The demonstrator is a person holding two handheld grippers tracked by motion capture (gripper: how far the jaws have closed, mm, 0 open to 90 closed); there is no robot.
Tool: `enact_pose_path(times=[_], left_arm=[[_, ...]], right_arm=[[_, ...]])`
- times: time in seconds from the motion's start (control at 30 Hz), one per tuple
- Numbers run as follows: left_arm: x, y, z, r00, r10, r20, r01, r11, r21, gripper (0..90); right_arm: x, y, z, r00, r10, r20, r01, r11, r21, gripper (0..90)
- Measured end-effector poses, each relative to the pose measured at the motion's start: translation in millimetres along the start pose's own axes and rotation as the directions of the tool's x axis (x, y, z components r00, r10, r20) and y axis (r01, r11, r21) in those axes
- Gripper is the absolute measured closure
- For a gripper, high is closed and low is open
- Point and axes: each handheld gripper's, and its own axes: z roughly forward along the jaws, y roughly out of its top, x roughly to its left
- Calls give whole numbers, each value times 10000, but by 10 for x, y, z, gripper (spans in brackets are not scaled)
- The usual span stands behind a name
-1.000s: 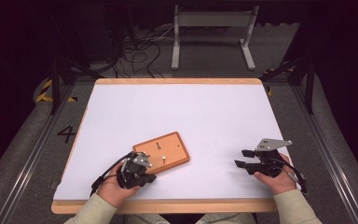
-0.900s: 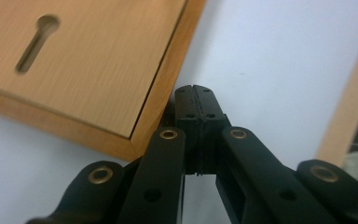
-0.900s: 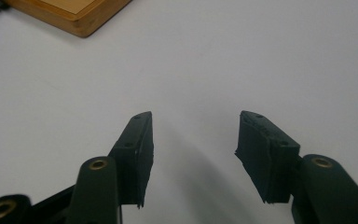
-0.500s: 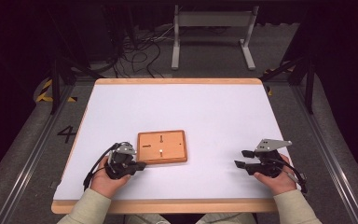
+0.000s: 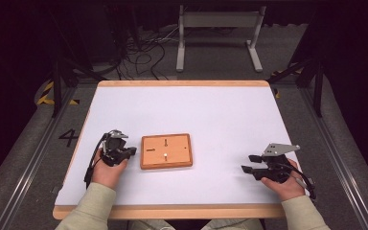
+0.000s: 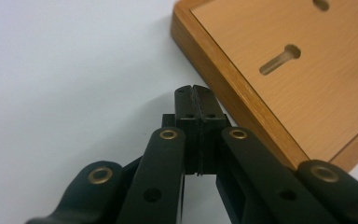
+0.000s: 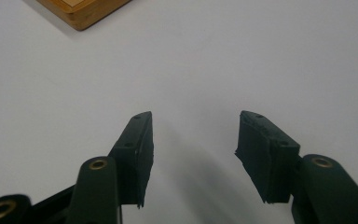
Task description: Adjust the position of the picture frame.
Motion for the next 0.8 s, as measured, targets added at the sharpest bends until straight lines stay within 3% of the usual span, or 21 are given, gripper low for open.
enact_pose_path(times=[0.07,0.13,0.17,0.33,0.57,0.7,0.8], left_arm=[[-35,18,20,9991,-7,417,7,10000,-14,898],[-74,43,44,9997,186,179,-186,9998,-2,899],[-93,59,70,9993,49,373,-47,10000,-44,899],[-219,160,160,9981,459,400,-459,9989,-6,899],[-483,344,358,9927,803,905,-799,9968,-80,899],[-557,389,418,9924,860,880,-844,9962,-216,899],[-529,375,374,9915,859,977,-827,9959,-363,898]], right_arm=[[2,-6,4,10000,33,-17,-33,10000,32,464],[3,-10,12,10000,25,-25,-25,10000,55,464],[2,-10,16,10000,6,-41,-6,10000,64,464],[12,-2,18,10000,-14,-46,14,10000,68,464],[6,-8,16,10000,-14,-42,14,10000,68,464],[6,-14,8,10000,-26,-32,26,10000,62,464],[-3,-23,-14,10000,17,-11,-17,10000,10,464]])
